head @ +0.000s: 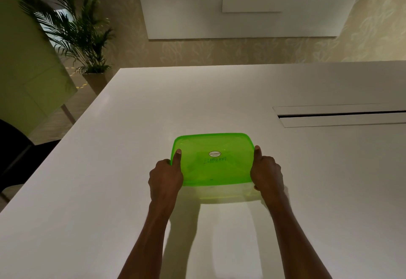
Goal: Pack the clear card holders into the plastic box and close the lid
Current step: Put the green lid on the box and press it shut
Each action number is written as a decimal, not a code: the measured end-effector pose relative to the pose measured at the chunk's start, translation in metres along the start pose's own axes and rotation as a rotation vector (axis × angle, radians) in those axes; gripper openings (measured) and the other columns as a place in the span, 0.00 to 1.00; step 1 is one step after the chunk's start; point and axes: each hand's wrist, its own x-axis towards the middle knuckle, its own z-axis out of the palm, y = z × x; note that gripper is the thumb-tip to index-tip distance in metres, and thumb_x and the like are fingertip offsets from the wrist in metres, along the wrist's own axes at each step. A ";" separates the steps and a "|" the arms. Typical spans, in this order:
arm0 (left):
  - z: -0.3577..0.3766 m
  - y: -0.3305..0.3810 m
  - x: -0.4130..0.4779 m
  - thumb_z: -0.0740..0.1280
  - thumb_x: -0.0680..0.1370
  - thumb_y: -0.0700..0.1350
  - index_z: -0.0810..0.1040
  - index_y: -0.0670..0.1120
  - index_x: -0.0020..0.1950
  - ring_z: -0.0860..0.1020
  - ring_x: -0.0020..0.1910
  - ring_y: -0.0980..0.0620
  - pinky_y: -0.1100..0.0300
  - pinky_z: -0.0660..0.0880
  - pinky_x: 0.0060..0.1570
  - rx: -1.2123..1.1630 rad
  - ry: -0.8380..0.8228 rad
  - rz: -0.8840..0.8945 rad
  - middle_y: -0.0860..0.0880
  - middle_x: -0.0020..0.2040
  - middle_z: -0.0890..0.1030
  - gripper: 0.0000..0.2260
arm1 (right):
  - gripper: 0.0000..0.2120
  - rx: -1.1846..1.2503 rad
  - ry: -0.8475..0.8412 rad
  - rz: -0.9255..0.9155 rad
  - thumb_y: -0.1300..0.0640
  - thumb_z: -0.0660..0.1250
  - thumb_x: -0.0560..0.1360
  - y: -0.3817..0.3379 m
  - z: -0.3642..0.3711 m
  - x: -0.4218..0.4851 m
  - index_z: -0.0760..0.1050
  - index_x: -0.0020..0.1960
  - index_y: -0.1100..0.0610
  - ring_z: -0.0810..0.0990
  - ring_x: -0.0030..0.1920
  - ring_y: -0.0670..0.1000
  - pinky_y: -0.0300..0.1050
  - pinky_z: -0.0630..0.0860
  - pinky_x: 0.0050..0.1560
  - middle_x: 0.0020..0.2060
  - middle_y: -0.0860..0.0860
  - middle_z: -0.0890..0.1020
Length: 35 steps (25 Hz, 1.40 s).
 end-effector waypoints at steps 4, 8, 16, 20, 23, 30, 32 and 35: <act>0.000 -0.001 0.001 0.58 0.81 0.68 0.71 0.42 0.36 0.83 0.45 0.32 0.40 0.82 0.48 -0.100 -0.016 0.000 0.35 0.42 0.82 0.31 | 0.36 0.072 -0.007 -0.053 0.35 0.49 0.83 0.003 0.001 0.002 0.78 0.54 0.67 0.81 0.53 0.71 0.65 0.80 0.54 0.53 0.69 0.81; 0.000 0.000 -0.002 0.57 0.82 0.66 0.69 0.43 0.33 0.83 0.44 0.31 0.39 0.83 0.46 -0.132 -0.006 0.001 0.35 0.39 0.81 0.30 | 0.35 0.072 0.012 -0.061 0.36 0.48 0.84 0.006 0.001 0.001 0.78 0.52 0.67 0.80 0.52 0.70 0.61 0.80 0.54 0.50 0.70 0.81; -0.002 -0.001 -0.001 0.55 0.85 0.61 0.75 0.47 0.51 0.82 0.35 0.41 0.60 0.75 0.19 -0.225 -0.079 -0.083 0.47 0.43 0.77 0.19 | 0.28 0.318 -0.100 0.145 0.37 0.53 0.82 0.008 -0.002 0.003 0.75 0.40 0.59 0.74 0.28 0.57 0.37 0.67 0.22 0.33 0.55 0.75; -0.014 0.001 0.002 0.54 0.85 0.56 0.77 0.41 0.53 0.84 0.35 0.39 0.47 0.85 0.35 -0.135 -0.091 -0.060 0.42 0.43 0.81 0.21 | 0.24 0.439 -0.149 0.131 0.40 0.56 0.83 0.009 -0.013 0.007 0.73 0.38 0.57 0.71 0.27 0.55 0.42 0.70 0.26 0.30 0.54 0.72; -0.020 0.003 0.002 0.54 0.84 0.57 0.80 0.42 0.55 0.83 0.51 0.33 0.49 0.78 0.53 0.140 0.065 0.064 0.38 0.52 0.84 0.22 | 0.26 0.369 -0.031 0.006 0.40 0.55 0.83 0.005 -0.020 0.010 0.78 0.47 0.61 0.82 0.44 0.63 0.56 0.81 0.46 0.44 0.61 0.83; -0.009 0.030 -0.004 0.60 0.84 0.49 0.78 0.42 0.66 0.77 0.64 0.37 0.45 0.76 0.60 0.242 0.143 0.438 0.40 0.66 0.78 0.15 | 0.12 0.118 0.260 -0.477 0.53 0.60 0.84 -0.027 -0.013 -0.007 0.80 0.53 0.58 0.77 0.58 0.63 0.51 0.71 0.55 0.51 0.58 0.82; -0.002 0.038 -0.007 0.61 0.84 0.47 0.74 0.42 0.74 0.71 0.74 0.39 0.47 0.70 0.70 0.227 0.093 0.519 0.40 0.78 0.69 0.19 | 0.17 0.049 0.265 -0.596 0.55 0.62 0.83 -0.035 -0.002 -0.016 0.76 0.69 0.60 0.74 0.66 0.61 0.53 0.70 0.67 0.63 0.58 0.80; 0.011 0.048 -0.011 0.60 0.85 0.48 0.67 0.44 0.80 0.61 0.82 0.43 0.50 0.58 0.80 0.292 0.032 0.643 0.41 0.83 0.61 0.23 | 0.24 -0.126 0.156 -0.706 0.52 0.60 0.83 -0.045 0.010 -0.027 0.67 0.78 0.58 0.68 0.76 0.58 0.52 0.64 0.76 0.75 0.57 0.72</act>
